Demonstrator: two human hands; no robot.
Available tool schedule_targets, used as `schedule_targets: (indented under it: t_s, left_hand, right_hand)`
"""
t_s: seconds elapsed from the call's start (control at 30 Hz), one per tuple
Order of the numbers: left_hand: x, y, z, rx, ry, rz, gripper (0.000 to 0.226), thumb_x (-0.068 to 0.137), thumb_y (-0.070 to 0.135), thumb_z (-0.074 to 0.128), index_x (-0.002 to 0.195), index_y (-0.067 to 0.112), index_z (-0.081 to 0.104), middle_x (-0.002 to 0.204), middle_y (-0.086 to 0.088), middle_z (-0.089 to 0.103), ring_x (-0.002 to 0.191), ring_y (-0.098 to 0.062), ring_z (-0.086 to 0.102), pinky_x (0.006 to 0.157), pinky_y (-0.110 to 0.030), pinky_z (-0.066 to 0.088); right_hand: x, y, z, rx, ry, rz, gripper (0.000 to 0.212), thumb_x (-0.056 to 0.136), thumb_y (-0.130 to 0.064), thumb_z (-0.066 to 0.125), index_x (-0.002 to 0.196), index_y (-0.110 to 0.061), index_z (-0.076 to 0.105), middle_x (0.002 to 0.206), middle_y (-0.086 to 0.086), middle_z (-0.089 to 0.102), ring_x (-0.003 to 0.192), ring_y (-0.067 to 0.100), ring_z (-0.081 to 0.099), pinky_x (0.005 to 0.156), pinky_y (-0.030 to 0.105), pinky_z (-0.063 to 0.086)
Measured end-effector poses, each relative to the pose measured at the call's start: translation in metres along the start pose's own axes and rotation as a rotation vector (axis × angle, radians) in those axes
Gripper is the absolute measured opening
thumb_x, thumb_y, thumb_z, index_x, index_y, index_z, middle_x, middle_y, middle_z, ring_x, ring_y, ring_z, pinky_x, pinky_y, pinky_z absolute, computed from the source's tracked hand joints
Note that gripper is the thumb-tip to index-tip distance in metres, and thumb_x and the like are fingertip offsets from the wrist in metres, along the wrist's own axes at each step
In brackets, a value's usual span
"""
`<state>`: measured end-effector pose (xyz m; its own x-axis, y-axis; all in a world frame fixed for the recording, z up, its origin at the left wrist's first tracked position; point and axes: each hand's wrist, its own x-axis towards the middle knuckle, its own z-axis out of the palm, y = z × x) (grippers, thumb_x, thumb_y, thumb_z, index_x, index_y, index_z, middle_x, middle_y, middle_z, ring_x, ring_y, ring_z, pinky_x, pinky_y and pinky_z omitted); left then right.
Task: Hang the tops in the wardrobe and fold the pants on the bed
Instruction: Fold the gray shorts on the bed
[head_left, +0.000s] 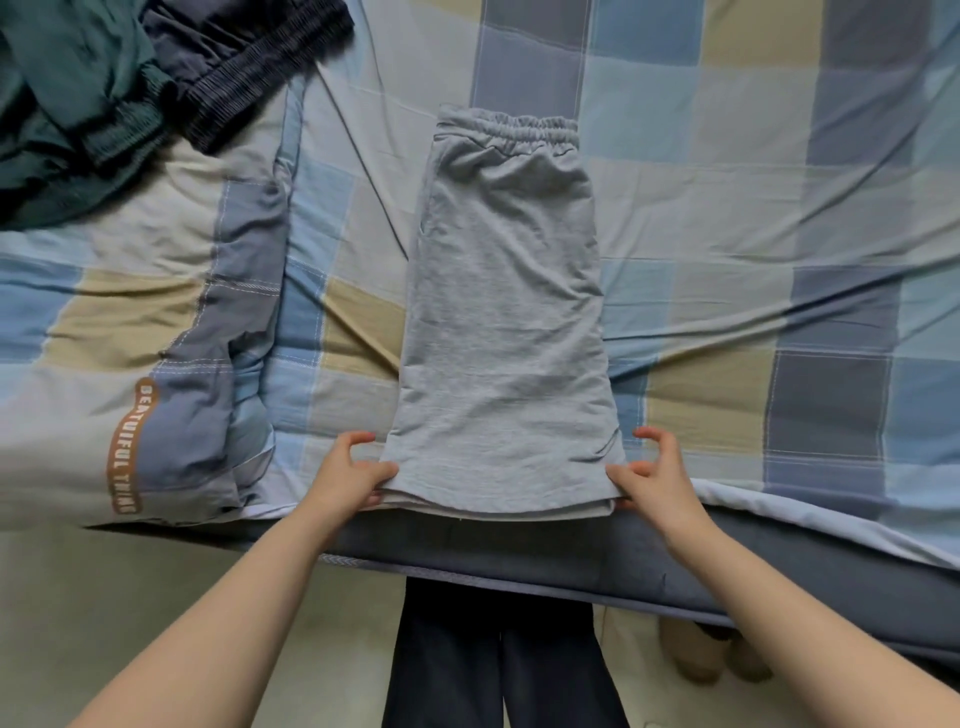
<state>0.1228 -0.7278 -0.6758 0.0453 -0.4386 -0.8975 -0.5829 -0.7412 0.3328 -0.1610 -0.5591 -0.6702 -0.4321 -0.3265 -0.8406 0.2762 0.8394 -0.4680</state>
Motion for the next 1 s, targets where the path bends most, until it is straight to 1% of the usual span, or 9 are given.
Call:
schedule_targets:
  t_s: [0.13,0.23,0.33,0.43,0.5,0.6,0.7,0.9,1.0]
  left_hand:
    - [-0.013,0.042,-0.017,0.038,-0.11,0.111,0.029,0.088,0.005,0.064,0.109,0.024,0.06,0.07,-0.001,0.059,0.063,-0.012,0.052,0.063,-0.025,0.05]
    - [-0.012,0.086,-0.024,0.091,-0.179,0.187,0.012,0.091,0.007,0.062,0.086,0.015,0.07,0.078,0.0,0.063,0.07,-0.009,0.053,0.053,-0.013,0.047]
    - [0.004,0.133,-0.023,-0.016,-0.186,0.203,0.014,0.09,0.011,0.06,0.079,0.014,0.068,0.075,-0.003,0.057,0.065,-0.011,0.05,0.053,-0.015,0.046]
    - [0.032,0.176,-0.016,-0.295,-0.149,0.24,0.022,0.095,0.019,0.053,0.082,0.015,0.07,0.083,-0.005,0.058,0.066,-0.015,0.05,0.064,-0.025,0.041]
    - [0.056,0.189,-0.007,-0.353,-0.046,0.278,0.015,0.098,0.026,0.049,0.101,0.019,0.063,0.094,-0.003,0.062,0.072,-0.016,0.057,0.067,-0.026,0.046]
    - [0.088,0.167,0.014,-0.137,0.115,0.24,0.022,0.096,0.022,0.055,0.116,0.014,0.056,0.103,-0.003,0.057,0.071,-0.013,0.055,0.063,-0.024,0.045]
    - [0.095,0.122,0.031,0.108,0.078,0.194,0.038,0.088,0.019,0.068,0.121,0.003,0.058,0.102,-0.005,0.06,0.081,-0.019,0.057,0.072,-0.029,0.046]
    - [0.092,0.091,0.034,0.165,0.109,0.317,0.02,0.089,0.017,0.067,0.076,0.005,0.058,0.071,-0.004,0.053,0.071,-0.018,0.045,0.06,-0.031,0.035]
    - [0.097,0.091,0.025,0.146,0.088,0.326,0.021,0.092,0.017,0.063,0.075,0.012,0.053,0.071,-0.002,0.053,0.069,-0.017,0.045,0.063,-0.031,0.037]
  right_hand:
    - [-0.006,-0.05,-0.015,-0.008,-0.099,-0.091,0.017,0.088,0.001,0.059,0.095,-0.013,0.066,0.069,0.007,0.055,0.056,0.011,0.056,0.053,0.023,0.054]
    - [0.006,-0.096,-0.027,0.077,-0.169,-0.077,0.011,0.088,-0.002,0.061,0.097,0.0,0.067,0.077,0.01,0.065,0.056,0.013,0.061,0.051,0.021,0.053]
    - [0.034,-0.138,-0.036,0.203,-0.188,-0.028,0.009,0.091,-0.008,0.058,0.092,-0.002,0.064,0.07,0.009,0.064,0.049,0.013,0.062,0.049,0.023,0.054]
    - [0.074,-0.163,-0.042,0.404,-0.124,0.018,0.012,0.098,-0.019,0.046,0.099,-0.012,0.055,0.08,0.013,0.068,0.06,0.017,0.07,0.053,0.024,0.057]
    - [0.102,-0.163,-0.044,0.491,-0.021,0.042,0.016,0.1,-0.02,0.04,0.112,-0.014,0.048,0.096,0.015,0.065,0.066,0.018,0.071,0.054,0.024,0.056]
    - [0.123,-0.139,-0.034,0.339,0.091,0.107,0.018,0.1,-0.025,0.039,0.114,-0.014,0.046,0.109,0.013,0.061,0.072,0.018,0.062,0.059,0.027,0.051]
    - [0.116,-0.111,-0.01,0.216,0.013,0.134,0.02,0.099,-0.036,0.045,0.1,-0.018,0.052,0.089,0.006,0.06,0.064,0.015,0.057,0.058,0.026,0.045]
    - [0.101,-0.057,0.024,-0.278,0.038,-0.197,0.057,0.078,-0.03,0.077,0.121,-0.01,0.046,0.115,0.0,0.056,0.105,0.015,0.053,0.091,0.035,0.045]
    - [0.108,-0.057,0.026,-0.356,0.108,-0.281,0.027,0.083,-0.011,0.068,0.107,-0.01,0.056,0.102,0.003,0.062,0.096,0.018,0.055,0.082,0.033,0.044]
